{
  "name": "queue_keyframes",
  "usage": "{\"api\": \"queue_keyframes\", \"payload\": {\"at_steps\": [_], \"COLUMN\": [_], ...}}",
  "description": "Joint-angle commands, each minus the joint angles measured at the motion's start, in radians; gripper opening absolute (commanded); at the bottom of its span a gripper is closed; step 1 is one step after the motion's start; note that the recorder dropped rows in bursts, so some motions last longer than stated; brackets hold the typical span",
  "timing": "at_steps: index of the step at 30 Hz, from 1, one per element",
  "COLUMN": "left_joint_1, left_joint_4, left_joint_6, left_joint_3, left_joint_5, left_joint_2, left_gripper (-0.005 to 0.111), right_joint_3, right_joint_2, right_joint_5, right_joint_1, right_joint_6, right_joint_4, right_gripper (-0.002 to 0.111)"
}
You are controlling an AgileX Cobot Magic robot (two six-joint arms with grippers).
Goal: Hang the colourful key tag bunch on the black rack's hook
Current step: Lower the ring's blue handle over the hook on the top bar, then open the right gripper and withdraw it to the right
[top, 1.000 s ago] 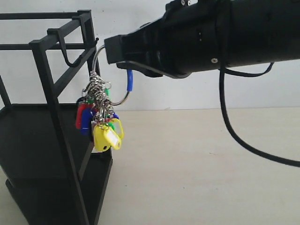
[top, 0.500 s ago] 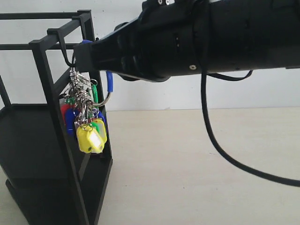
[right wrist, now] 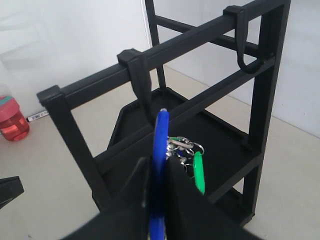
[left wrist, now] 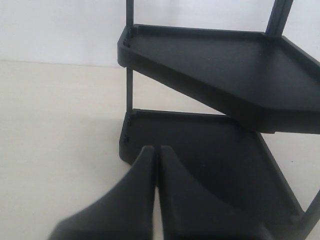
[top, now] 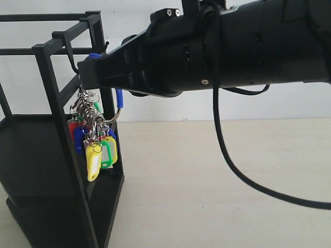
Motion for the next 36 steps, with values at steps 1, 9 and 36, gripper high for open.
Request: {"api": "queue_keyframes", "payload": {"at_steps": [1,9,36], "left_joint_1": [-0.001,-0.001,-0.001], "left_joint_4": [0.005,0.005,0.005], "left_joint_6": [0.003,0.003,0.003], "left_joint_3": [0.003,0.003,0.003], "left_joint_5": [-0.008,-0.008,-0.008], "left_joint_2": [-0.002,-0.002,-0.002], "left_gripper": [0.004,0.004,0.004], "right_joint_3": [-0.014,-0.014,-0.014], "right_joint_2": [-0.003,-0.003,-0.003], "right_joint_5": [-0.014,-0.053,-0.083], "right_joint_1": [0.002,0.004,0.093], "right_joint_6": [-0.003,-0.003,-0.076], "right_joint_4": [0.013,0.031,0.106], "right_gripper": [0.000,0.000,0.000]}}
